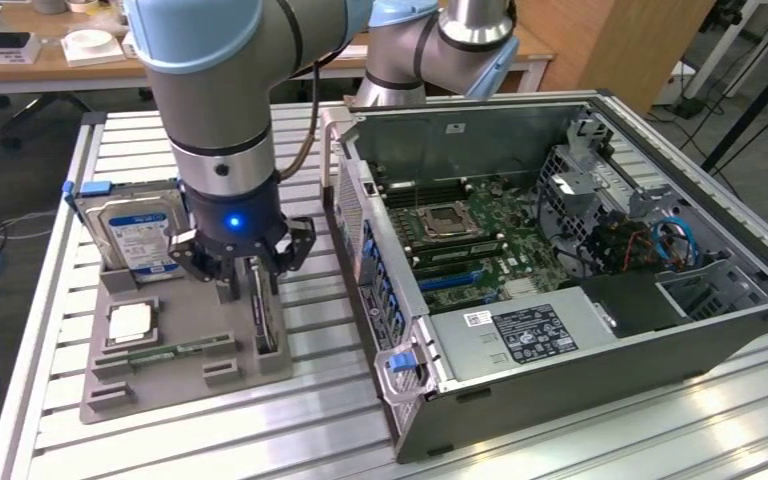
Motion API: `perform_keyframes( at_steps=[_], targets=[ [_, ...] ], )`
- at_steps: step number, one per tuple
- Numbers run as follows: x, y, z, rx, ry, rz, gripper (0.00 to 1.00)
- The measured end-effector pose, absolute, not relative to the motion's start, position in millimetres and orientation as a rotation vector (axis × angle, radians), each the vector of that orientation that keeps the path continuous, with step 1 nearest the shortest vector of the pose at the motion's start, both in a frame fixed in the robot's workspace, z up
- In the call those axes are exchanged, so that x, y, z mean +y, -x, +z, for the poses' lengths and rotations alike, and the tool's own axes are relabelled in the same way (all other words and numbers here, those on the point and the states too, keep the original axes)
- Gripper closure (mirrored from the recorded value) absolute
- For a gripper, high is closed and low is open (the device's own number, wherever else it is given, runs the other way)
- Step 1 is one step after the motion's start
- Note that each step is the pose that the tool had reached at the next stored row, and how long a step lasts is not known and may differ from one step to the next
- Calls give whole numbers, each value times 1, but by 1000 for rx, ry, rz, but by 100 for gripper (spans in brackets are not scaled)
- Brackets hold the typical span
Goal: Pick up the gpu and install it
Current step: 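Pick up the gpu and move the gpu toward the slot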
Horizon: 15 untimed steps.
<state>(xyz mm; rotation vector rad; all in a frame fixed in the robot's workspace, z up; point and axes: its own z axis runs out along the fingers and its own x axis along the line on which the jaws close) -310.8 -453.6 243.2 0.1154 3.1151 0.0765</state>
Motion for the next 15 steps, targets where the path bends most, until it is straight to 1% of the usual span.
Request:
perform_keyframes(
  at_steps=[15],
  targets=[
    [-448, 312, 237, 3115, -122, 76, 53]
  ],
)
